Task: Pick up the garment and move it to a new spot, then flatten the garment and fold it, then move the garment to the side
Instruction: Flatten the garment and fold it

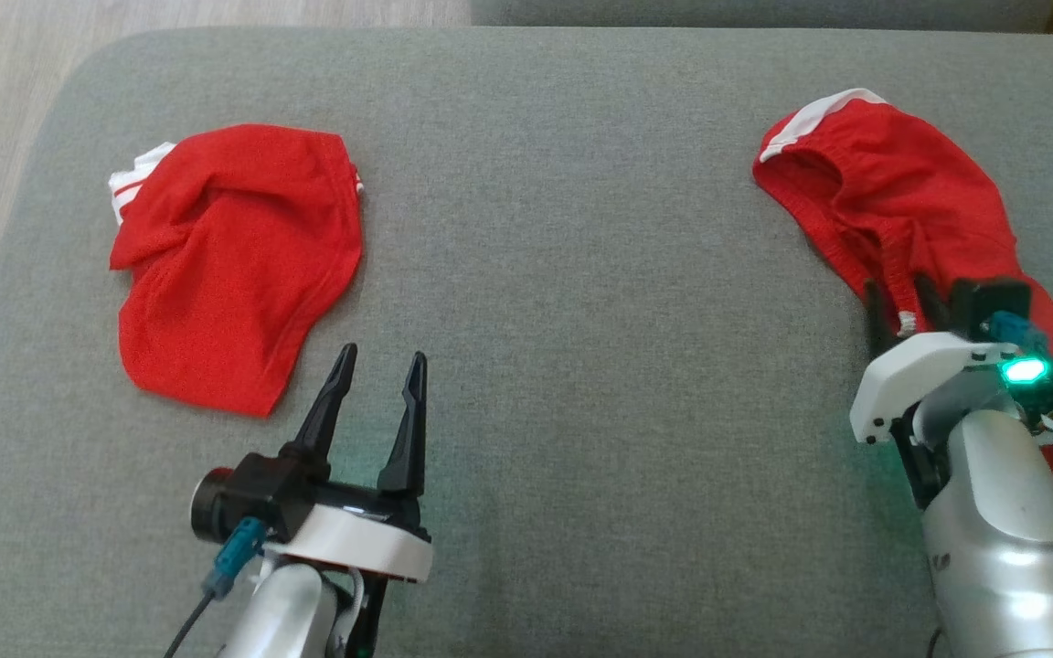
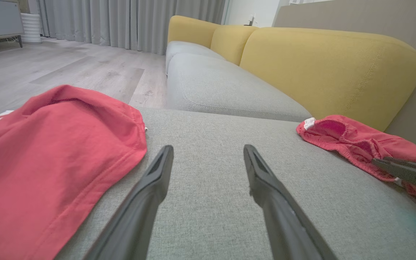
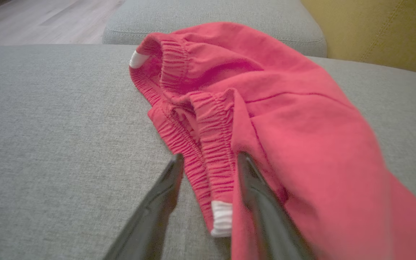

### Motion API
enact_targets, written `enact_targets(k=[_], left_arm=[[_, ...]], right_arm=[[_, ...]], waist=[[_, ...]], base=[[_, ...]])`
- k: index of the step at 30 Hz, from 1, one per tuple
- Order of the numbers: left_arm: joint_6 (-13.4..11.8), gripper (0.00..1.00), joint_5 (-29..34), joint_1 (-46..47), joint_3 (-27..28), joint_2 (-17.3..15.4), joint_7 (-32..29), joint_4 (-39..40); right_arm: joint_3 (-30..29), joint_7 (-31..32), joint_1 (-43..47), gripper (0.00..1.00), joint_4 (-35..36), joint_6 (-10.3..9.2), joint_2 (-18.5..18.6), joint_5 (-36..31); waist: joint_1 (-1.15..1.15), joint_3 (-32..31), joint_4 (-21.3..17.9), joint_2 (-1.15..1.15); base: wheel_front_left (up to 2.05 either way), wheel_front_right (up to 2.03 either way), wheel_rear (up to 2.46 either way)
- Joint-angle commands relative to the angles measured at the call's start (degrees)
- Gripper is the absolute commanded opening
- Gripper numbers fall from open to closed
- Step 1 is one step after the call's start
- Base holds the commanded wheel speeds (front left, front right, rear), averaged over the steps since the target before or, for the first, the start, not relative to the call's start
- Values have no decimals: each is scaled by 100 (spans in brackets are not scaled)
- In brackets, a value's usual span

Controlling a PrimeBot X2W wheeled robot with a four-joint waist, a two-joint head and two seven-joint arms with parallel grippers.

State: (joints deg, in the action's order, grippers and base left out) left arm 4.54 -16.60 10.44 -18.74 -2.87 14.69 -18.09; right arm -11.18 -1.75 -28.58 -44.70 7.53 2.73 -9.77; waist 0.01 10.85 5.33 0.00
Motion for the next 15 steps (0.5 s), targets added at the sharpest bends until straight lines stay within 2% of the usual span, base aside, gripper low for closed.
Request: enact_targets(k=[1,9,15], left_arm=[[-24,100,-40,250,118,0,30,177],[-63,100,-82,226,108,0,30,162],[-66,100,-87,165,123,0,30,127]], right_arm=[[72,-86,-222,0,88,-4,15,-82],[15,-387,-442,0,-371,-4,15,-254],[770,-885,-560,0,-563,-4,15,489]], waist=[[-1,3,-1,0],[-1,-102,-90,0],[-1,-300,-168,0]], base=[[0,0,0],[0,0,0],[0,0,0]])
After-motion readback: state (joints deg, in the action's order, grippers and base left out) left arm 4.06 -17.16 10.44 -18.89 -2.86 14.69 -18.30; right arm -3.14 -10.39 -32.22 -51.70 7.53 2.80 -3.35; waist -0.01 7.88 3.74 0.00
